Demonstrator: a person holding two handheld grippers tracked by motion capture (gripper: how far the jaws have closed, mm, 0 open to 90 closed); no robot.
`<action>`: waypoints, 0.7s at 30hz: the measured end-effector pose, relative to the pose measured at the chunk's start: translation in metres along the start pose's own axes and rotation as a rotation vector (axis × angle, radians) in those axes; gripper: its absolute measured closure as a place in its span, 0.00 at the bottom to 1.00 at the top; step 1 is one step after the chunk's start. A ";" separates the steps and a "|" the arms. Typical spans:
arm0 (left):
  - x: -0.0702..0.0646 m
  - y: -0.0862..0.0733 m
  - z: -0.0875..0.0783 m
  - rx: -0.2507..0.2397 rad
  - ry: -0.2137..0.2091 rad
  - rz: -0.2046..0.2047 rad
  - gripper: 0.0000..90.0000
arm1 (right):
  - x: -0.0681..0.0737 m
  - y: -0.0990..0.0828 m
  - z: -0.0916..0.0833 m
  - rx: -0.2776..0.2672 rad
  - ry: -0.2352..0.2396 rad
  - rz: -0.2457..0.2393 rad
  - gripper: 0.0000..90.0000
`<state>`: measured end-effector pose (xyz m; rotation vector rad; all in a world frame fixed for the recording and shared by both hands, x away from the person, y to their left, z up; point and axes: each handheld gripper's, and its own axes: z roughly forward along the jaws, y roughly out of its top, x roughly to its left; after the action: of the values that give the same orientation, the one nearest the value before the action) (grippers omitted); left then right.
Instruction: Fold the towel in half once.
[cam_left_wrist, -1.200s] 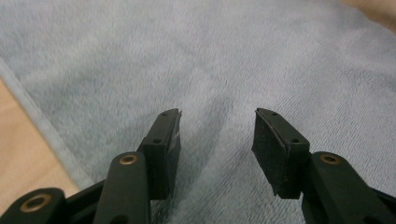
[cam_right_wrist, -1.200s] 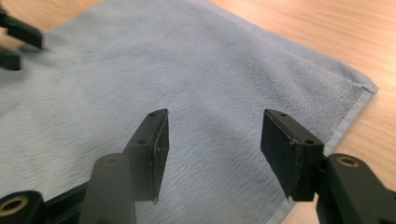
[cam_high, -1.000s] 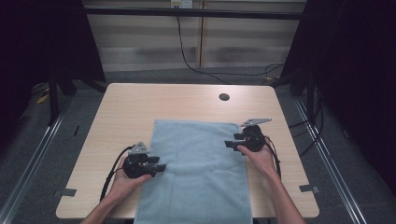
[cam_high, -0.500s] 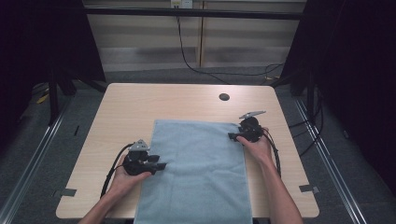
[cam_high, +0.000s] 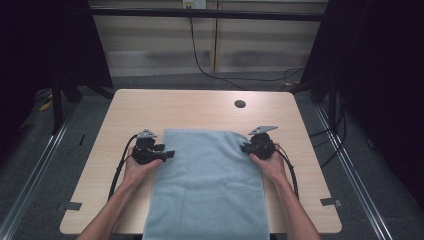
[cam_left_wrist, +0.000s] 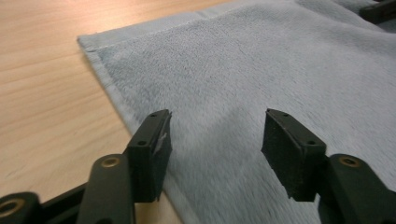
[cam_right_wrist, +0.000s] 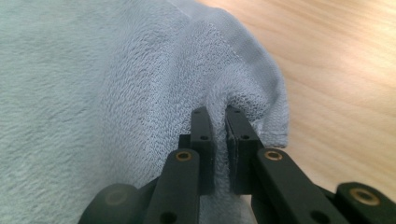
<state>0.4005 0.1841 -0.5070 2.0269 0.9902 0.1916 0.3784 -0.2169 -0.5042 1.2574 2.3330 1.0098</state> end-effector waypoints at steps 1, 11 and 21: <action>0.001 0.002 0.003 -0.001 0.010 0.005 0.45 | 0.002 -0.002 -0.001 -0.008 0.014 0.001 0.93; 0.021 0.016 0.014 -0.003 0.078 -0.013 0.42 | 0.025 -0.012 -0.007 -0.019 0.079 -0.032 0.93; 0.010 0.019 0.025 0.007 0.113 0.107 0.63 | 0.026 -0.013 -0.008 -0.025 0.090 -0.031 0.93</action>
<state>0.4303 0.1694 -0.5105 2.0954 0.9533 0.3640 0.3515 -0.2040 -0.5065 1.1853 2.3910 1.1037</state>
